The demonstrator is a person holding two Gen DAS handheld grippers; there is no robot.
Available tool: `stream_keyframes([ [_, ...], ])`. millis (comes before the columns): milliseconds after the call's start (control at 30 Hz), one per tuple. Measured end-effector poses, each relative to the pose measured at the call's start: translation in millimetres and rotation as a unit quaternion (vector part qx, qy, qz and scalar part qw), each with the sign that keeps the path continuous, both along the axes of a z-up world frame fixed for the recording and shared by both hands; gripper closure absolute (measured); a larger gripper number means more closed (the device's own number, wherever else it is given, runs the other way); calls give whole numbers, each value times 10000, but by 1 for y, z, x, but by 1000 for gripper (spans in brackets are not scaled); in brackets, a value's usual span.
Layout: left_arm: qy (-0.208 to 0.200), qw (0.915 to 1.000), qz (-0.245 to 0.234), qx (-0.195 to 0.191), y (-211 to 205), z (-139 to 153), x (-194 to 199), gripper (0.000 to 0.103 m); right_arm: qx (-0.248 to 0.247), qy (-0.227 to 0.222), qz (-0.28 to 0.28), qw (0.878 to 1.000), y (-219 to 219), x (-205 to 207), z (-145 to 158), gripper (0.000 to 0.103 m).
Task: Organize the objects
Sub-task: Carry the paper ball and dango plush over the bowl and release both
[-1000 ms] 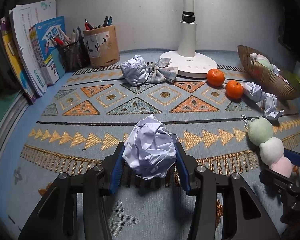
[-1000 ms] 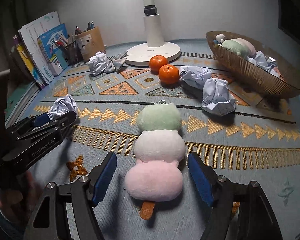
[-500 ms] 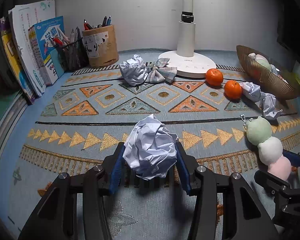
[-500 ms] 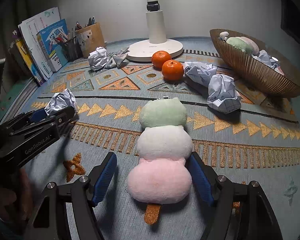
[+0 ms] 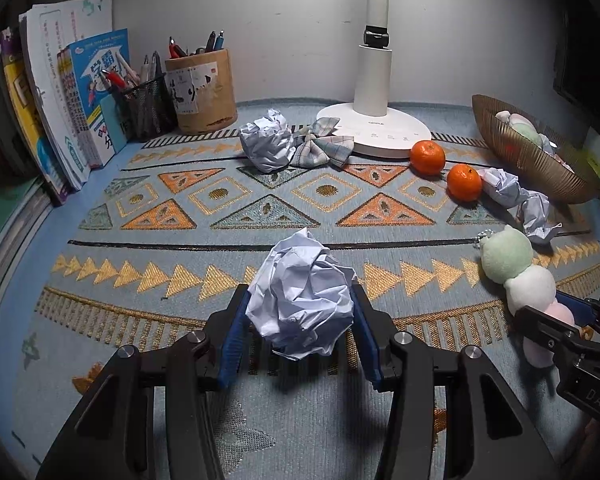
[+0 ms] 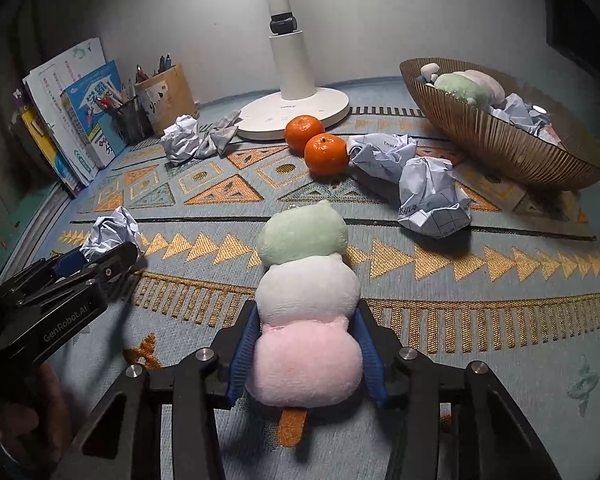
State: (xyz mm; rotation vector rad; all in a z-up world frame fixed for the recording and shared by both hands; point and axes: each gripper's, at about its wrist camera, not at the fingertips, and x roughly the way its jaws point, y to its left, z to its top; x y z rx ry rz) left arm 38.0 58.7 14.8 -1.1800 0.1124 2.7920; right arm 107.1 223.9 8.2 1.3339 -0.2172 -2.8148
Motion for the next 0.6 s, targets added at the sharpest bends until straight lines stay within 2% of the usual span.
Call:
stream_keyframes([
  [133,88,9999,23,-75,2,2,3,58,-185,329,100,9992,3,10,11,57],
  [233,165,9993,-328,-63,11,7,10,58,-646,400,74,9971,19,16,22,57],
  [300,65,9983,-541,199,20,16,10,58,-709,516,-90,9961,32,22,39,57],
  [367,170,9955,-750,548,34,35,11,58,-832,744,-177,9936,49,28,64,57],
  [467,486,9894,-1110,801,65,72,5,58,-660,1135,-425,9904,77,35,107,57],
  [600,662,9789,-1486,1236,108,117,-23,58,-577,1603,-896,9813,128,34,155,57],
])
